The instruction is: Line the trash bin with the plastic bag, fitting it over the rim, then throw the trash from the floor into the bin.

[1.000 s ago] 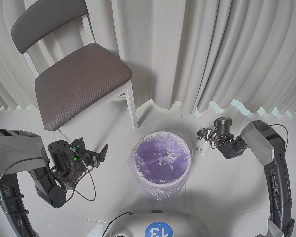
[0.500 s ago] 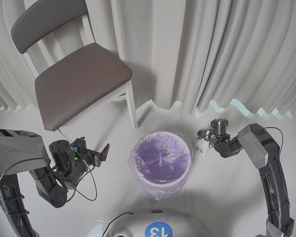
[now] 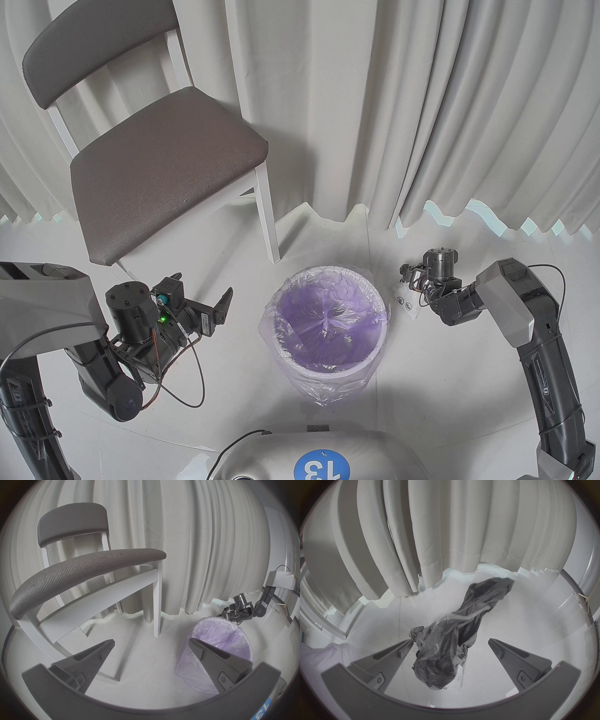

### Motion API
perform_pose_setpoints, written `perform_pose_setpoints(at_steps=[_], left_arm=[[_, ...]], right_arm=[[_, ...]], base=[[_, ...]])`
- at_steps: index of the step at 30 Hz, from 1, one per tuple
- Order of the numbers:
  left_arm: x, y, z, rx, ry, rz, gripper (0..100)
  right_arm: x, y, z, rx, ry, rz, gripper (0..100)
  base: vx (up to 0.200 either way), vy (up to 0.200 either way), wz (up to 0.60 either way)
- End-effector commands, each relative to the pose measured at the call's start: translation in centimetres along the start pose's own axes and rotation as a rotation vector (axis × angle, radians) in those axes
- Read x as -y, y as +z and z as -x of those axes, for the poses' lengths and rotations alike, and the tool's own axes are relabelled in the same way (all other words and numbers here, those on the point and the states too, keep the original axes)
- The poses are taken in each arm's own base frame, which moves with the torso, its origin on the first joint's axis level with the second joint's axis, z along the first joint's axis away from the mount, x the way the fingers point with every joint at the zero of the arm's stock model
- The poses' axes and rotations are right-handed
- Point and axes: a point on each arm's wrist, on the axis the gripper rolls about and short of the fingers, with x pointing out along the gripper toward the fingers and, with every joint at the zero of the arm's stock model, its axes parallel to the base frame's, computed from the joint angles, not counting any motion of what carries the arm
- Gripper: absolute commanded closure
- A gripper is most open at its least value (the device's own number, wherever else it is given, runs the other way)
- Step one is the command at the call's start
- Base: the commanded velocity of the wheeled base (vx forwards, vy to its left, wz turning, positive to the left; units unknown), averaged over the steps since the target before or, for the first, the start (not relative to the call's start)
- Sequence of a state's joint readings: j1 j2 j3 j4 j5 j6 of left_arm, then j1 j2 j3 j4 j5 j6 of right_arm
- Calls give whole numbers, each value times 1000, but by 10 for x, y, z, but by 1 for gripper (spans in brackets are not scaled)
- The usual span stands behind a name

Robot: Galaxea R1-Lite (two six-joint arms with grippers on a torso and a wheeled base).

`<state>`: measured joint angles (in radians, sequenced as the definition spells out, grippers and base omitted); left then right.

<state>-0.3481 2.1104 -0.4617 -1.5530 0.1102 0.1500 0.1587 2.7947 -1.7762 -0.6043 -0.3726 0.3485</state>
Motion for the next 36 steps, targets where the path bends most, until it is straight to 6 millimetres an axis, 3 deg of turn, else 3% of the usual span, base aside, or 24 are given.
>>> perform_pose_setpoints(at_steps=[1, 5, 6, 15, 18, 23, 27, 29, 36], left_arm=[[1, 1, 0, 16, -1, 1, 0], [1, -1, -1, 9, -2, 0, 0], [2, -1, -1, 7, -3, 0, 0], [5, -1, 2, 3, -1, -2, 0], [7, 2, 3, 12, -9, -1, 0], [11, 3, 3, 15, -22, -4, 0], [14, 8, 7, 30, -17, -24, 0], [14, 10, 7, 33, -18, -27, 0], [16, 12, 9, 43, -27, -28, 0]], right_arm=[[1, -8, -4, -8, 2, 3, 0], [2, -10, -6, -11, 2, 4, 0], [3, -12, -7, -14, 1, 4, 100], [2, -10, -5, -17, 4, 5, 100], [3, -1, 2, -15, 2, 5, 100], [8, 18, 26, -35, 5, 12, 100], [8, 51, 58, -31, 72, 5, 100], [8, 55, 64, -30, 72, 6, 100], [11, 97, 113, 51, 124, 30, 100]], base=[[0, 0, 0], [0, 0, 0], [0, 0, 0], [0, 0, 0], [0, 0, 0], [0, 0, 0], [0, 0, 0], [0, 0, 0], [0, 0, 0]])
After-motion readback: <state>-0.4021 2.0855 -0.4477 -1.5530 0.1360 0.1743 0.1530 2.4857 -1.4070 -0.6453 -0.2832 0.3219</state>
